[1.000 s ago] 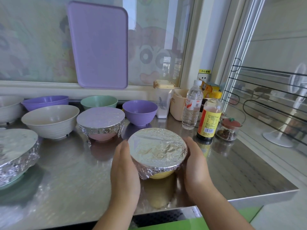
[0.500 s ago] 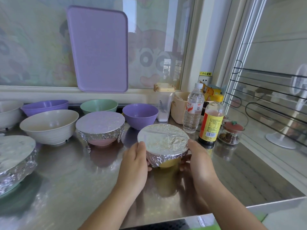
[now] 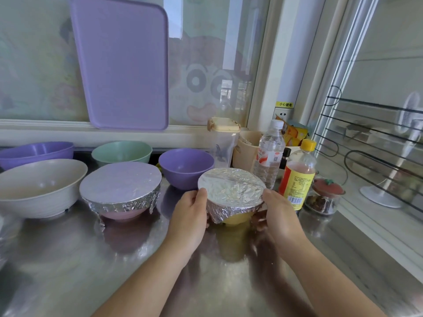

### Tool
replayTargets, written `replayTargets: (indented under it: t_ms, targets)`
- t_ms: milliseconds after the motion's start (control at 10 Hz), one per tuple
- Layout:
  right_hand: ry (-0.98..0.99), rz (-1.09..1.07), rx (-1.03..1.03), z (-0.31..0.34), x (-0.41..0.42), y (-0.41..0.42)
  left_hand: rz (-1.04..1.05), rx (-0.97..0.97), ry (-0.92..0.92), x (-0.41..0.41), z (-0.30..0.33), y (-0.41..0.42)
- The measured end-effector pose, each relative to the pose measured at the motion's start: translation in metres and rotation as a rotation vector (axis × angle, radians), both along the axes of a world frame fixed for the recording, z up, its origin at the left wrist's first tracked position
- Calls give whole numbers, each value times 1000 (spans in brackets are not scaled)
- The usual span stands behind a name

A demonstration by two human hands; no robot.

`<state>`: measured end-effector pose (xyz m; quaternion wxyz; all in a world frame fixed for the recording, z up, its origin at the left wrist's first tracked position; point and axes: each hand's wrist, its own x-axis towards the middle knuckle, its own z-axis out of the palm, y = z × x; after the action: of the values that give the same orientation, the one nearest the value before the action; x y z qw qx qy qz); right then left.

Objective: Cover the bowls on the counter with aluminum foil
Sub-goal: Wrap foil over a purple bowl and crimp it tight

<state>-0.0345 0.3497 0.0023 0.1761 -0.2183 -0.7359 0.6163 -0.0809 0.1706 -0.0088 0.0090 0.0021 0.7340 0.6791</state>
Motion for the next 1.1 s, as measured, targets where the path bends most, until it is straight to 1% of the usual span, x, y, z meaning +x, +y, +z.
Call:
replayTargets:
  t_ms: [100,200,300,400,500,600,700,800,1000,1100]
  targets:
    - [-72,-143,682,14,3,2,76,-91,36,-8,11,-9]
    - [81,-215,1135,35,-15,-5,159,-162,36,-25,28,-14]
    - [-11,18,1234,55,-61,-17,193,-120,-49,-48,31,-10]
    - [-193,244,1144,73,-107,-33,245,-85,-147,-69,30,-1]
    - [-323,336,1070,76,-146,-48,217,-20,-225,-88,26,2]
    - [-352,337,997,75,-166,-56,203,20,-194,-96,26,1]
    - [-323,275,985,75,-167,-59,232,28,-187,-101,25,0]
    - [-242,255,968,80,-159,-62,273,47,-144,-98,30,-1]
    - [-54,153,869,111,-117,-65,268,17,-4,-48,78,-7]
    - [3,122,791,126,-82,-64,216,-27,9,-13,101,-13]
